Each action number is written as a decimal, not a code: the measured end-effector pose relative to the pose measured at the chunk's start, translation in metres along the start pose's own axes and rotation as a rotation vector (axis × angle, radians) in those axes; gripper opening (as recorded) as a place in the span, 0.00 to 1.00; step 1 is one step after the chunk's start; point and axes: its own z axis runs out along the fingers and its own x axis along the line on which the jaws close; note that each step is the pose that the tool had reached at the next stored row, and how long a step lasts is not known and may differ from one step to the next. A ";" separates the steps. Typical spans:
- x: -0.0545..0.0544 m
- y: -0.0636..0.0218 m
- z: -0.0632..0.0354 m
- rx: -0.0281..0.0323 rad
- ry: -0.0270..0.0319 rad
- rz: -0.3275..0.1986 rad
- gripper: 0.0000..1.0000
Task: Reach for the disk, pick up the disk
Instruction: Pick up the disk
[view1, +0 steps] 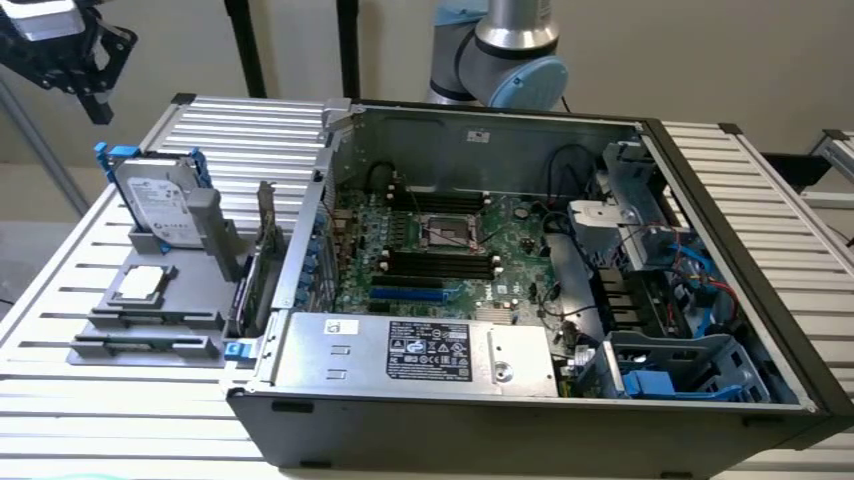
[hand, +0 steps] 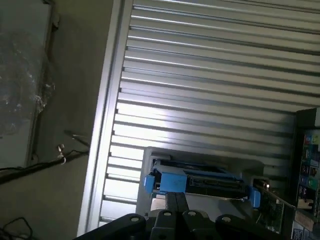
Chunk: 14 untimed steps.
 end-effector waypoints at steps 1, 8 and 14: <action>0.000 0.0000 0.0000 0.0000 0.0007 -0.019 0.11; 0.000 0.0000 0.0000 0.0000 0.0053 -0.145 0.11; 0.000 0.0000 0.0000 0.0001 0.0093 -0.254 0.11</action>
